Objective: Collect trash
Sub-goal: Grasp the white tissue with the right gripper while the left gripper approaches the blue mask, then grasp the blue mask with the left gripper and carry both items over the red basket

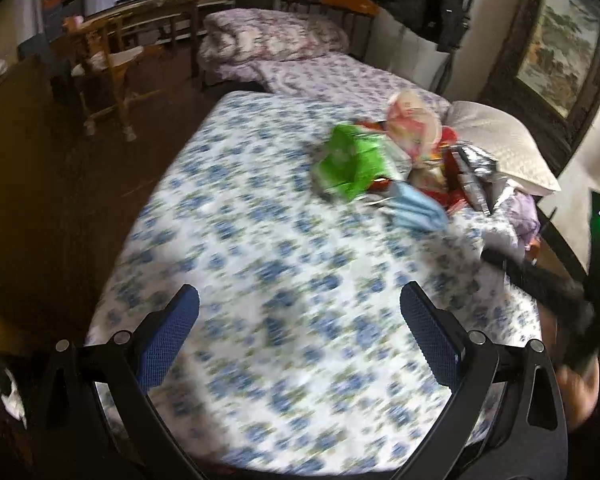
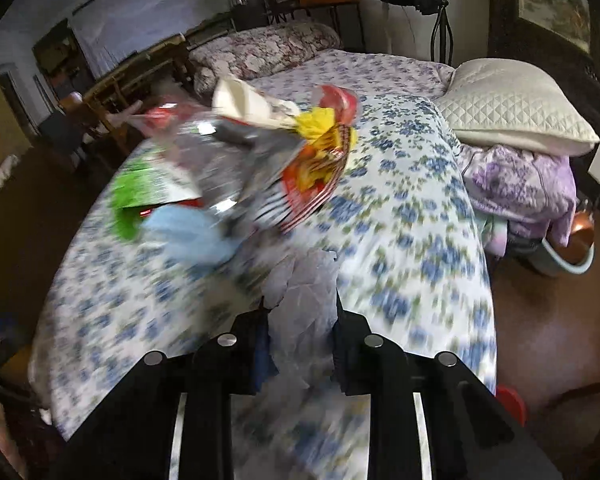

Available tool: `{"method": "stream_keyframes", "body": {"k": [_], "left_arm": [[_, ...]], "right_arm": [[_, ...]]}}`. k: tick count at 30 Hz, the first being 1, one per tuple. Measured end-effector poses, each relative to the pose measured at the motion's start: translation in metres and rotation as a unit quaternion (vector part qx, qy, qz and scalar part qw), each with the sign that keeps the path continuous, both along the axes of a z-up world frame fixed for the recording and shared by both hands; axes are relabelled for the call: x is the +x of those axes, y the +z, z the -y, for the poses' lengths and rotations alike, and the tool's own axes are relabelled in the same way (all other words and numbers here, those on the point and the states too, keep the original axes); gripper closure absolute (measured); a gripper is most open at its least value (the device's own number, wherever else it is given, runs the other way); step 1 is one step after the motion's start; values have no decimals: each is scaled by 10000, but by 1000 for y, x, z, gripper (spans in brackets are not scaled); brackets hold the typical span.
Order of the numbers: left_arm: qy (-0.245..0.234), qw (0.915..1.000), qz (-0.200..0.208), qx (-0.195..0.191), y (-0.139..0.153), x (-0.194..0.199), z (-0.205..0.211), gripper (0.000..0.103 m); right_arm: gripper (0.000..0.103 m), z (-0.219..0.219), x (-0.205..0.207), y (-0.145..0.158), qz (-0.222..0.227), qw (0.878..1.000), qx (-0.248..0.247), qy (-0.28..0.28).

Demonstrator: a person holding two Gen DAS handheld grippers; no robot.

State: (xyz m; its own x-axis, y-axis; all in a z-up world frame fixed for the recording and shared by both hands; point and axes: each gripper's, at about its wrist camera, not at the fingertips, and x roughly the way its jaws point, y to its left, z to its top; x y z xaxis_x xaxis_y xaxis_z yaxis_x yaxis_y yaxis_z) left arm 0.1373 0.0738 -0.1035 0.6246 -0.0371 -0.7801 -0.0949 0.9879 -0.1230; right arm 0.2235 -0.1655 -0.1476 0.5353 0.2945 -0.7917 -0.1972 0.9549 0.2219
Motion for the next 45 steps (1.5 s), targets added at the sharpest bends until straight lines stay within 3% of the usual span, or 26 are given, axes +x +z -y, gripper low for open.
{"method": "stream_keyframes", "body": {"k": [5,10,17,23,27,30,33,45], "left_arm": [[-347,9988,-111,-336,-9,41,39,7],[-584,9963,-432,-467,-26,83,79,7],[-454,9969,-636,57,-51,122,110,7],[-80,9959,-772,464,-70,140,105,7],[-160,9975,-487,497,-65,137,94,43],[-328,9988,-338,101,-60,127,79,50],[-538,9984,-146,-63,-47,115,75,76],[-858,9943,87,-634,-10,60,69,82]], "right_arm": [[74,0,-45,10,-12,9996,254,135],[73,15,-59,16,46,9993,378,50],[72,35,-58,18,85,9981,604,14],[71,37,-56,12,62,9977,670,72],[71,33,-53,6,6,9973,729,120],[71,28,-52,2,-52,9969,770,163],[71,22,-54,1,-73,9968,762,230],[71,12,-57,10,6,9967,777,240]]}}
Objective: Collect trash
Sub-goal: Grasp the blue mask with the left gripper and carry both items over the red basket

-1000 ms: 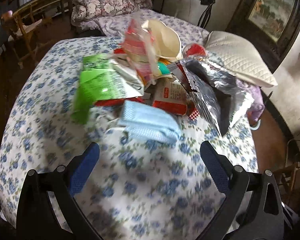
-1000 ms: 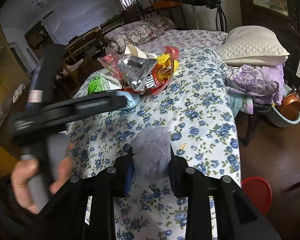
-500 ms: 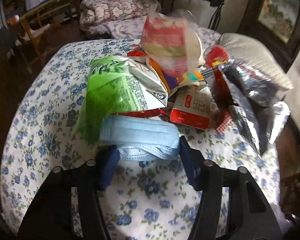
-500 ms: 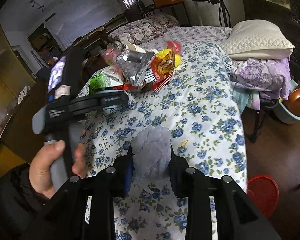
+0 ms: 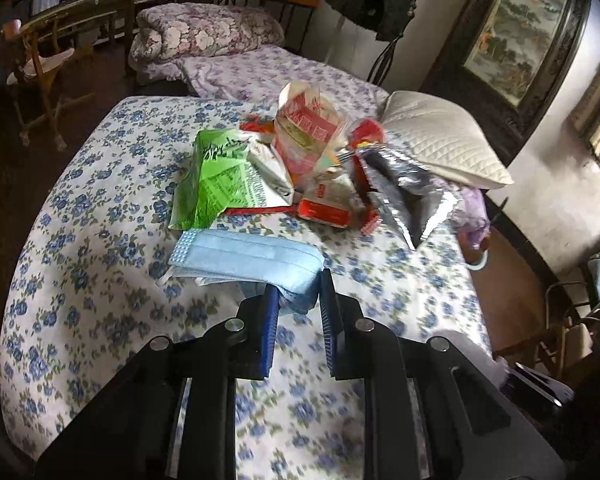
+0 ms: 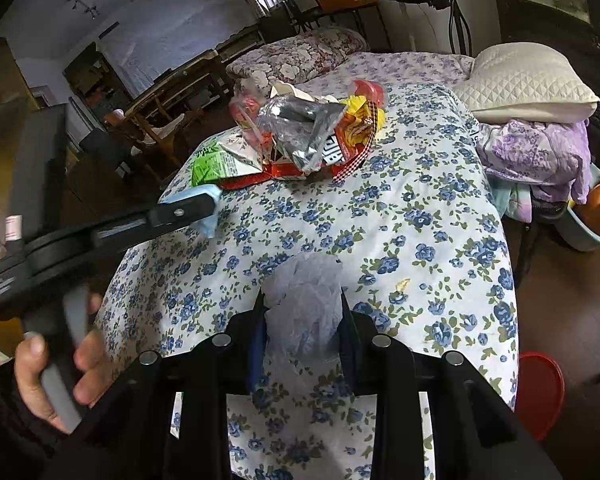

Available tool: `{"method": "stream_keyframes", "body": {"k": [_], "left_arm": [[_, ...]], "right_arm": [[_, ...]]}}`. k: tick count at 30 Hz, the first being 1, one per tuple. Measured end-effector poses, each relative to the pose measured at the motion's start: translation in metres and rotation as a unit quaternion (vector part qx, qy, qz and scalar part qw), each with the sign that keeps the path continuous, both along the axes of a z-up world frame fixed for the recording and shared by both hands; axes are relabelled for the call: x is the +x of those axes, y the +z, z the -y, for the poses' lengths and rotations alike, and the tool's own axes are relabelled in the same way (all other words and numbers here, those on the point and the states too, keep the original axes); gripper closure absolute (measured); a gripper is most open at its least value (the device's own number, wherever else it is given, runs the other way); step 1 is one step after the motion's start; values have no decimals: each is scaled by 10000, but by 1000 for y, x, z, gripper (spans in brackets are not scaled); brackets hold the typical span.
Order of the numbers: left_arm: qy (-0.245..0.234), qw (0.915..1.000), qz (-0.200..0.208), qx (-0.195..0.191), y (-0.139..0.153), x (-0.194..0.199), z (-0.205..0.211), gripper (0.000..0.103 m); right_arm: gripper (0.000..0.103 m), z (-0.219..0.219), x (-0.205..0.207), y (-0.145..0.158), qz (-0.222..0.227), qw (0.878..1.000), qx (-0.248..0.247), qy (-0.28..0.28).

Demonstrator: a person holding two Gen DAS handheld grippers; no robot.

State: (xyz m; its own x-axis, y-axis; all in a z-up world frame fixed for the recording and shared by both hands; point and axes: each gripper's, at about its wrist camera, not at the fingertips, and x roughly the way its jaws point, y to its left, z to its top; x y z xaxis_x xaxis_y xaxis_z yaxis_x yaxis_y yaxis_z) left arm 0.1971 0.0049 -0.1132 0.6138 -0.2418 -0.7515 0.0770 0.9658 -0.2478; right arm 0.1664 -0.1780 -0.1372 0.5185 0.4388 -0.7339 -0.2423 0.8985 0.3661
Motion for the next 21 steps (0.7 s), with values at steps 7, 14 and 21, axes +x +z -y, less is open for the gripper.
{"method": "stream_keyframes", "body": {"k": [7,14,21], "left_arm": [[-193,9996,203,-105,19,-25,9,82],[-389,9987,331,-81,32,-40,21,82],[-604,9976,341,-32,41,-47,39,82]], "right_arm": [[73,0,-3,2,-23,10000,18,-37],[76,3,-7,8,35,9999,94,-110],[76,18,-15,18,135,9995,108,-272]]}}
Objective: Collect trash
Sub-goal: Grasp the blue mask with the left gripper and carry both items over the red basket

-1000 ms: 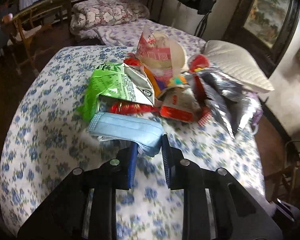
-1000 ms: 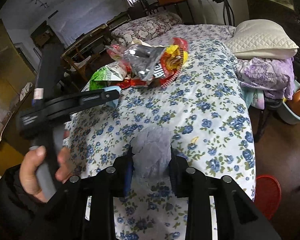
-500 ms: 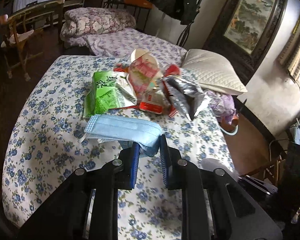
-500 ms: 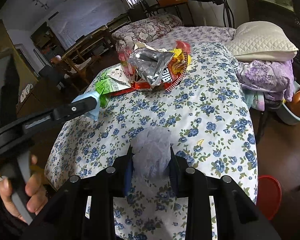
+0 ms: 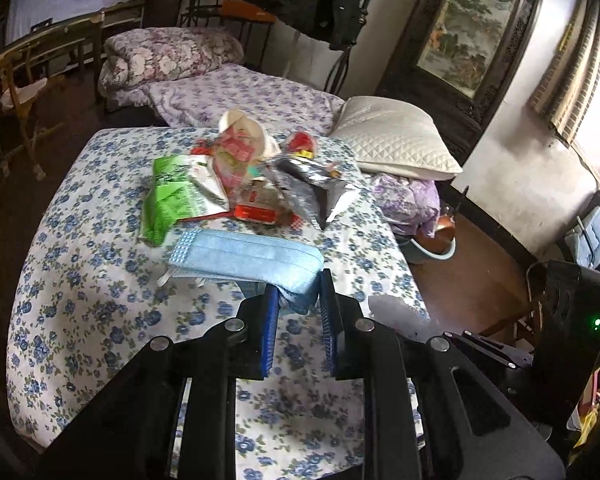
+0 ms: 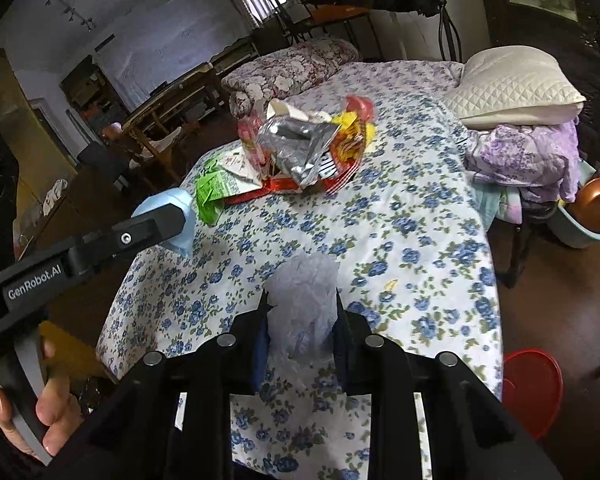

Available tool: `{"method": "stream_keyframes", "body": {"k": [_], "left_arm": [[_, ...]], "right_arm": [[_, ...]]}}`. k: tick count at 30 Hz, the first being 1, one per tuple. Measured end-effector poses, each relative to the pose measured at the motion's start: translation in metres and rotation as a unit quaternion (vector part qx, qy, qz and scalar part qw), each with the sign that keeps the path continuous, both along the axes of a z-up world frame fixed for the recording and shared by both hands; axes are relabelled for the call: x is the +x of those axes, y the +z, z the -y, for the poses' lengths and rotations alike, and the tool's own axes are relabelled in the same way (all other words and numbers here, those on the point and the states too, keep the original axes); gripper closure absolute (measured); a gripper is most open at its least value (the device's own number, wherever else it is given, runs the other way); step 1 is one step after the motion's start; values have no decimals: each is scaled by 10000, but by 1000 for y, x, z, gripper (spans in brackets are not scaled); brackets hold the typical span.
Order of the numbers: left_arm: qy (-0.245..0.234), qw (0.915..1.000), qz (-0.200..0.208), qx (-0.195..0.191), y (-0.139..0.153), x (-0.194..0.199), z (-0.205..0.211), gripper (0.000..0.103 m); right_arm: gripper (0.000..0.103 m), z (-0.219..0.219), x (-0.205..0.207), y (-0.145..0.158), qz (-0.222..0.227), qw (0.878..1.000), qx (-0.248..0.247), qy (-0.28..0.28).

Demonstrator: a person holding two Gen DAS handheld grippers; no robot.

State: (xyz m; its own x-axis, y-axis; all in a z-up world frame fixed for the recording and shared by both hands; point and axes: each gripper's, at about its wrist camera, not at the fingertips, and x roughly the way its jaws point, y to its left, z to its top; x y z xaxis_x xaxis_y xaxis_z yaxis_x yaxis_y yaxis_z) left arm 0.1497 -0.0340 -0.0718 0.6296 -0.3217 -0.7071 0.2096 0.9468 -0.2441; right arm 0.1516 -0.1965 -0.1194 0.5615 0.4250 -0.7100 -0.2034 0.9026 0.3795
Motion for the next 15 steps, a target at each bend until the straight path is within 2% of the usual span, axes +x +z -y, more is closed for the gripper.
{"method": "stream_keyframes", "body": {"k": [4,8,12,15], "left_arm": [[-299,9995,-38,43,2,-2,27,82],[-850,9963,-64,75,0,-6,80,82],[-1533,9881,-108,86,-11,-17,150,82],[-2063,9777,-381,95,-32,-23,205,82]], "right_arm": [[76,29,-10,5,46,9997,-22,-259],[76,77,-30,5,-45,9974,-240,-679],[76,138,-59,-9,-282,9900,-576,-1260],[76,180,-76,-31,-597,9820,-676,-1660]]}}
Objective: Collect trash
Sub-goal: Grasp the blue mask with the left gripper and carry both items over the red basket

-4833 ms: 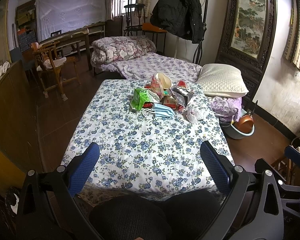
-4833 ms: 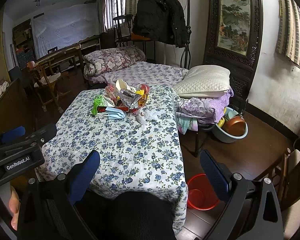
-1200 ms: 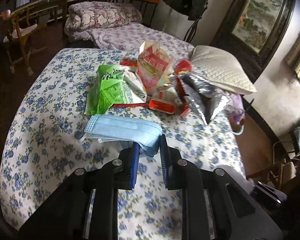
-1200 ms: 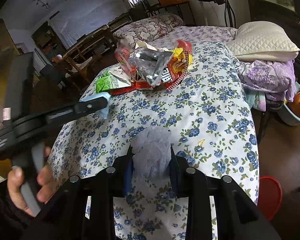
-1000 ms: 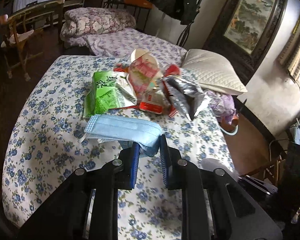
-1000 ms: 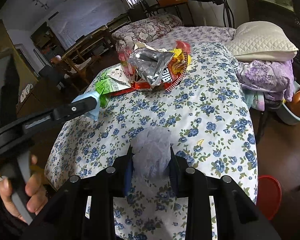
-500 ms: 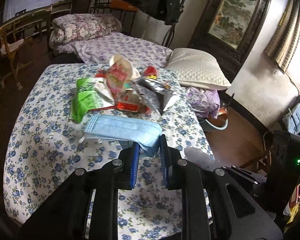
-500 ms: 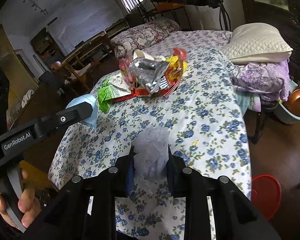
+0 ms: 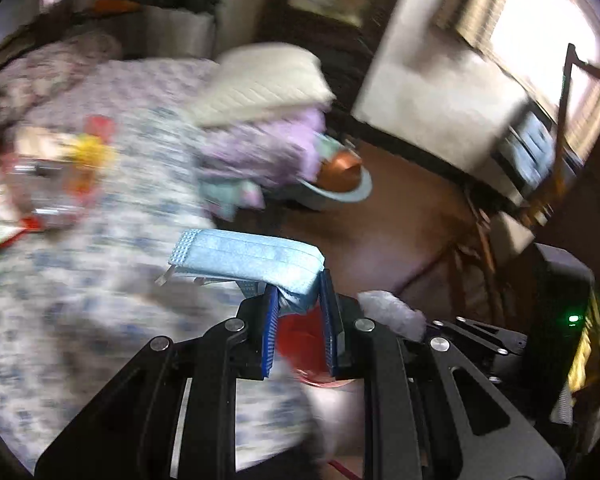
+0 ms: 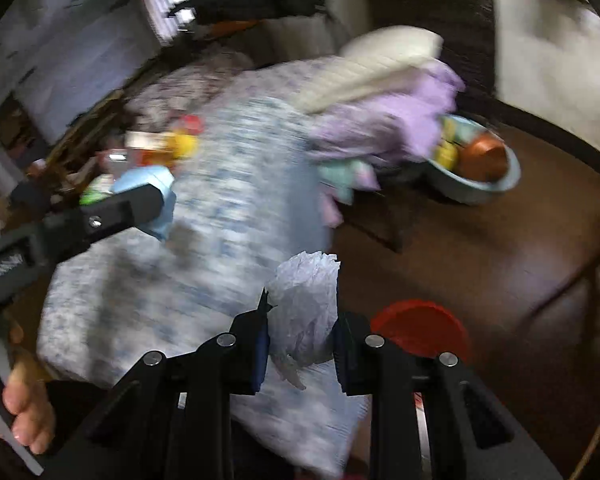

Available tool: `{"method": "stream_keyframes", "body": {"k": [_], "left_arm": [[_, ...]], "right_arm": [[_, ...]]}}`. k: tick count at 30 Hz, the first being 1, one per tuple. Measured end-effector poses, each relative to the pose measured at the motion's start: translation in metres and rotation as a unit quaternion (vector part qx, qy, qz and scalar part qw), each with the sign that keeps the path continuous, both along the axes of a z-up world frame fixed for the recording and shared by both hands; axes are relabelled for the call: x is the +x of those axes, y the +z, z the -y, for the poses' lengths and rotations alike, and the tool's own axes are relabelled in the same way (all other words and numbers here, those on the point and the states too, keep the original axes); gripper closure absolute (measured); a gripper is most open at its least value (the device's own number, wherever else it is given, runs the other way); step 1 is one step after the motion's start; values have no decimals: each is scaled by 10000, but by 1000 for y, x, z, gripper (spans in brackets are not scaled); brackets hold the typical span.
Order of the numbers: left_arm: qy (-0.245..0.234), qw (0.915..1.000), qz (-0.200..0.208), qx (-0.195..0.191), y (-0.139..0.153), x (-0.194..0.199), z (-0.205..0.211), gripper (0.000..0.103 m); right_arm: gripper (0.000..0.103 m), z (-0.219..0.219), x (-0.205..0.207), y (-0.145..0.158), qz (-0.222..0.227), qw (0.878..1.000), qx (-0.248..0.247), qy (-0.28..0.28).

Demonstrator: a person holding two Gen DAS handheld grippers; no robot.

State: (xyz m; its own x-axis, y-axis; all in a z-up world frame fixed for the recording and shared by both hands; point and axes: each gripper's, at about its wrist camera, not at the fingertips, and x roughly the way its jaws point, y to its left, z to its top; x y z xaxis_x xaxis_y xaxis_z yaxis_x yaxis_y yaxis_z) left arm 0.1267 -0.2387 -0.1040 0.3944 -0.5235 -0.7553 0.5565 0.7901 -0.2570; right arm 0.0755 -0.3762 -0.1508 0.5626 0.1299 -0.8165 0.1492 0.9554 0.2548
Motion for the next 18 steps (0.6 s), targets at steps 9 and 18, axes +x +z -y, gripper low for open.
{"method": "stream_keyframes", "body": {"k": [9,18], "left_arm": [[-747,9916,-773,722,-95,-4,127,82],[-596,9817,-1471,1056,-192,17,148,82]], "right_arm": [[76,79,-21,-94,-818,9921,407,-855],[75,104,-8,-193,-1424,9789,936,-1131]]}}
